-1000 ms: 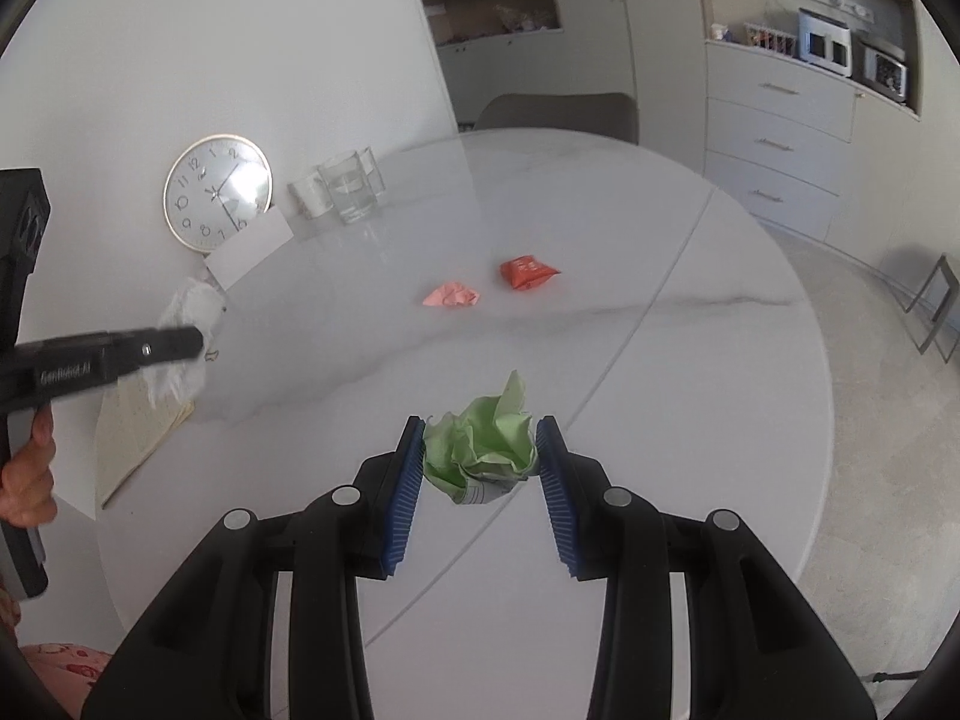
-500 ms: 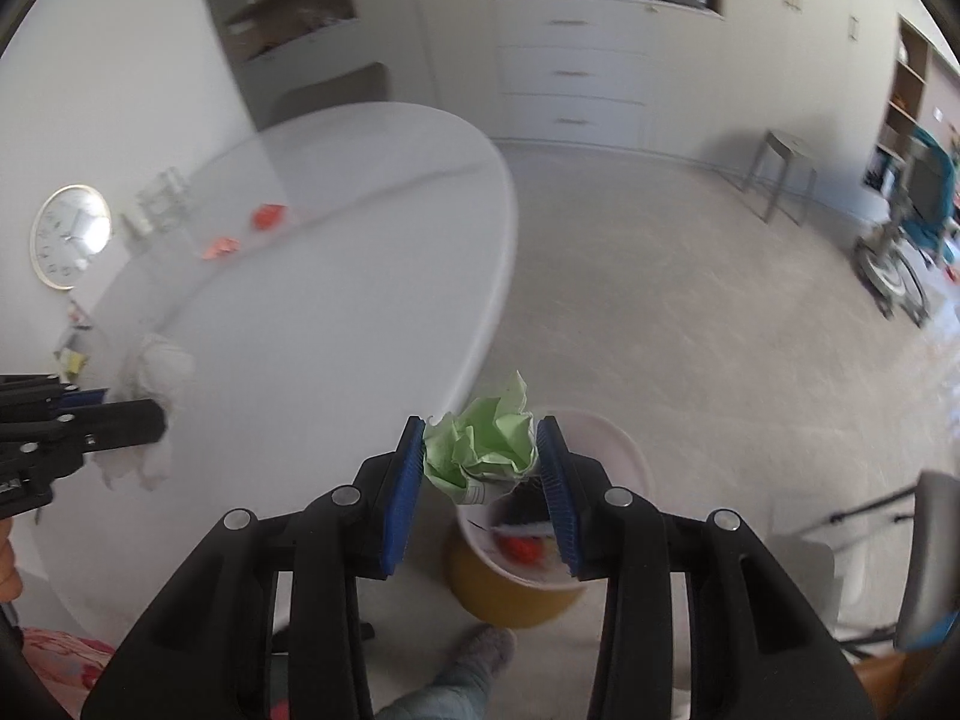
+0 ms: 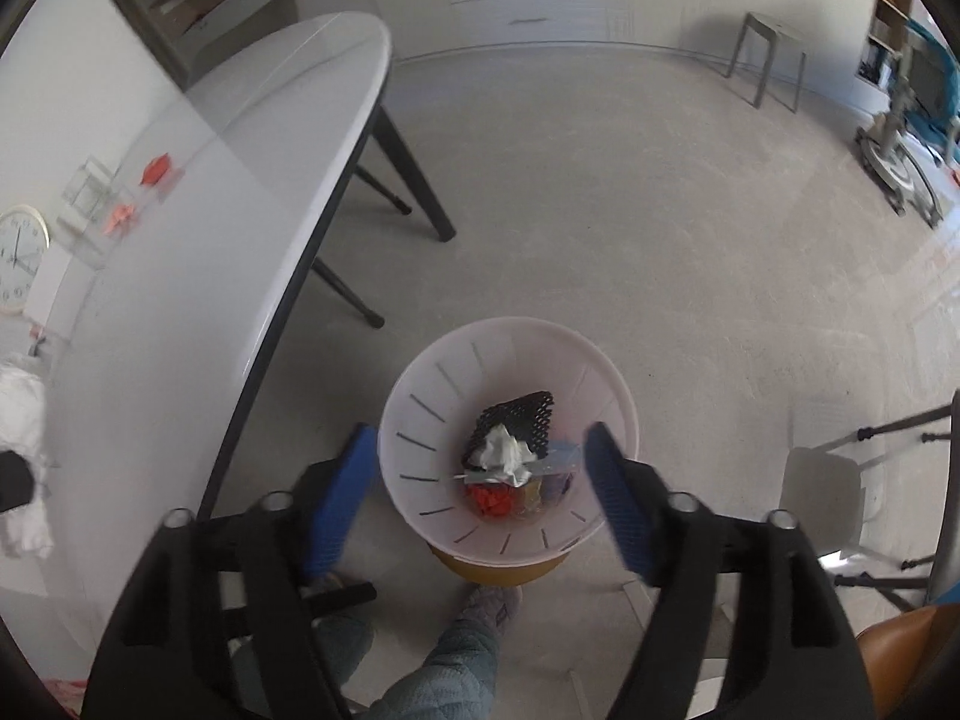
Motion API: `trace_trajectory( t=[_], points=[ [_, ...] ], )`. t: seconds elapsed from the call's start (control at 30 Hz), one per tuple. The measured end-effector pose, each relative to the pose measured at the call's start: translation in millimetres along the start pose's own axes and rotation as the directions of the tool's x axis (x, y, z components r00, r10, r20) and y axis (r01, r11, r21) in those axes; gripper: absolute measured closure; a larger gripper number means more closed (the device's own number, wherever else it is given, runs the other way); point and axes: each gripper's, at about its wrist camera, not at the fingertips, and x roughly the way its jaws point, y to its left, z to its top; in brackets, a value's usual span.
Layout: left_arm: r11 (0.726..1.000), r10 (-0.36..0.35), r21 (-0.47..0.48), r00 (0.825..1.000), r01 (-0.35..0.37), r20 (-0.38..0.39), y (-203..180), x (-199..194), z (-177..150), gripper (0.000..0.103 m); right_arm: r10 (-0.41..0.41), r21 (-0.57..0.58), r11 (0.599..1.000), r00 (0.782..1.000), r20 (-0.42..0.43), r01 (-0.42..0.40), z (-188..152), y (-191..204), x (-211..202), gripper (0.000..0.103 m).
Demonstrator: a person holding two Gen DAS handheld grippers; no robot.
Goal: Collect trash
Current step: 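Carry both items over the wastebasket and open both tools to drop them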
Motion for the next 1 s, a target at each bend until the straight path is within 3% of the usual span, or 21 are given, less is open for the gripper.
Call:
trace_trajectory(
  t=[0.1, 0.17, 0.3, 0.37, 0.43, 0.5, 0.6, 0.77, 1.0],
  points=[
    [1.000, 0.012, 0.020, 0.999, -0.011, -0.030, -18, 18, 10, 0.089, -0.034, 0.018, 0.999, 0.999, 0.037, 0.034, -5, -18, -17, 0.016],
    [0.999, 0.009, 0.039, 0.998, -0.007, -0.055, -30, 32, 16, 0.089, -0.104, 0.018, 0.995, 0.993, 0.059, 0.103, -6, -31, -31, 0.014],
    [0.998, -0.005, 0.058, 0.991, 0.013, -0.137, -51, 79, 32, 0.088, -0.172, 0.049, 0.985, 0.980, 0.098, 0.168, -10, -61, -58, 0.013],
    [0.998, 0.001, 0.067, 0.982, 0.012, -0.186, -62, 107, 37, 0.079, -0.187, 0.075, 0.981, 0.976, 0.111, 0.180, -14, -74, -70, 0.012],
    [0.998, 0.008, 0.057, 0.973, 0.005, -0.231, -66, 129, 39, 0.046, -0.197, 0.098, 0.978, 0.973, 0.117, 0.186, -19, -84, -78, 0.012],
    [0.999, 0.025, 0.036, 0.961, -0.015, -0.276, -69, 151, 39, 0.037, -0.195, 0.118, 0.976, 0.973, 0.123, 0.181, -25, -92, -82, 0.012],
    [0.999, 0.048, 0.034, 0.952, -0.040, -0.302, -68, 164, 37, 0.035, -0.201, 0.131, 0.974, 0.972, 0.124, 0.185, -30, -100, -81, 0.012],
    [0.998, 0.053, 0.034, 0.961, -0.046, -0.272, -67, 152, 42, 0.034, -0.189, 0.143, 0.975, 0.975, 0.113, 0.172, -35, -104, -79, 0.012],
    [0.998, 0.068, 0.000, 0.995, -0.068, -0.070, -48, 65, 62, 0.019, -0.124, 0.121, 0.987, 0.976, 0.178, 0.103, -14, -79, -104, 0.012]
  ],
)
